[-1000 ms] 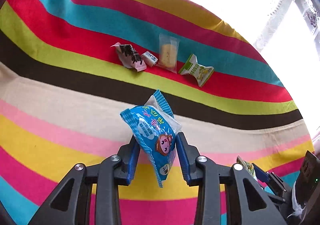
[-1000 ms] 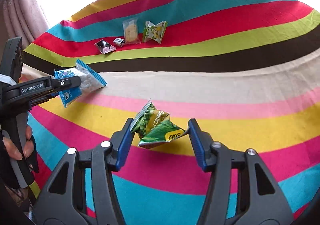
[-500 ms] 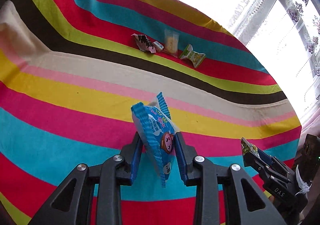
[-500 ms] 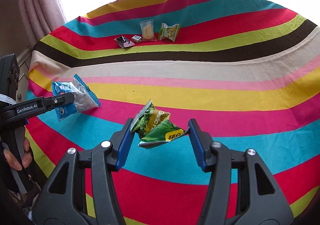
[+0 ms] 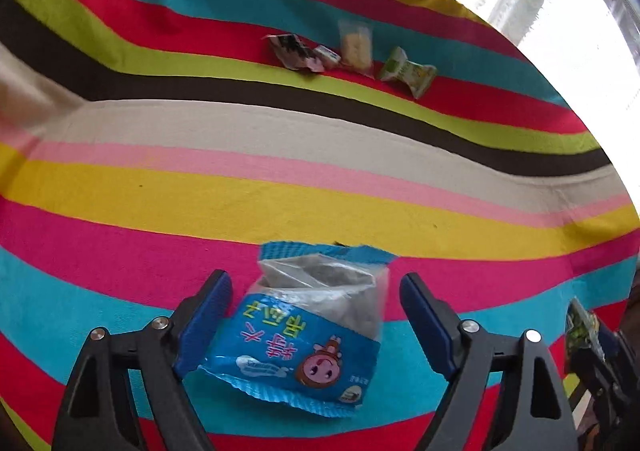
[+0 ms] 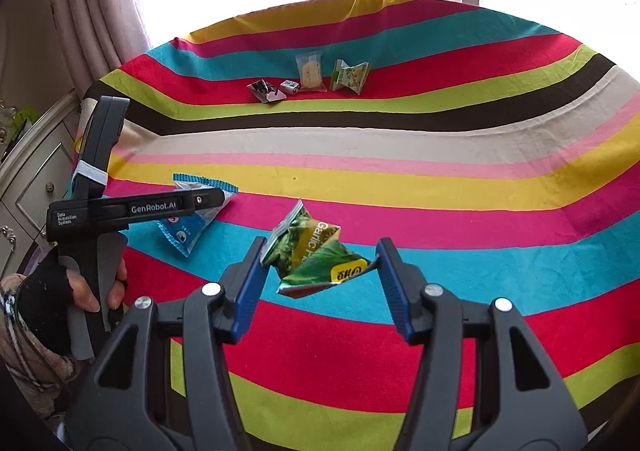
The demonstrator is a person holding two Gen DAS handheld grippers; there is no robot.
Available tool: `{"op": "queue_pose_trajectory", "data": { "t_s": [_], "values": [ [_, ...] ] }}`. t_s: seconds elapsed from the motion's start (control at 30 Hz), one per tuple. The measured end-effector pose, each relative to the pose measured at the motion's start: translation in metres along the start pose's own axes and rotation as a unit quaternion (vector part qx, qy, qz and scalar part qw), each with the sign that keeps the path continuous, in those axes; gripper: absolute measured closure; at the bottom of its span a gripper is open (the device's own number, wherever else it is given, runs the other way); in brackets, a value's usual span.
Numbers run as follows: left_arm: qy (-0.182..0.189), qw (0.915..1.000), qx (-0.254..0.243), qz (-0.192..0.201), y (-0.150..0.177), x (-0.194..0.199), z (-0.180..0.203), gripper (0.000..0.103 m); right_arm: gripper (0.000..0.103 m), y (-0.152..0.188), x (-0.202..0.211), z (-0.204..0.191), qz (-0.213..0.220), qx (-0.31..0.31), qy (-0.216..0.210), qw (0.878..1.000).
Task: Organize snacks
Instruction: 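Carry the blue packet and green seaweed packet to the white box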
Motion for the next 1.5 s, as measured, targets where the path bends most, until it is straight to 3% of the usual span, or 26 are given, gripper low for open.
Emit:
{"op": "queue_pose_trajectory", "data": {
  "t_s": [0.03,0.1,0.3,0.6,1.1,1.5],
  "values": [
    [-0.002,0.9999,-0.017,-0.001,0.003,0.002,0.004,0.042,0.045,-0.001,0.001,0.001,0.001,-0.001,0.001,1.0],
    [0.021,0.9992,-0.033,0.0,0.009,0.007,0.011,0.048,0.045,0.0,0.002,0.0,0.003,-0.005,-0.001,1.0],
    [0.048,0.9987,0.0,0.019,0.028,0.036,0.003,0.049,0.045,0.004,0.003,-0.02,0.003,0.012,-0.015,1.0],
    [0.044,0.9984,0.009,0.034,0.045,0.071,-0.006,0.049,0.045,0.006,0.007,-0.048,0.005,0.037,-0.028,0.999],
    [0.008,0.9972,0.006,0.074,0.072,0.133,-0.038,0.049,0.045,0.018,0.018,-0.128,0.008,0.113,-0.058,0.992],
    [-0.025,0.9935,0.02,0.109,0.096,0.19,-0.082,0.049,0.045,0.032,0.027,-0.221,0.004,0.192,-0.111,0.975]
  ]
}}
Point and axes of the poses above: each gripper's, at about its wrist camera, not at the fingertips, and x roughly against the way its jaws point, z to its right, y to its underside, the point moved 10 cm from there along -x, roughly the way its jaws point, and after that the axes turned 2 degrees about y, right-handed, at the moved point
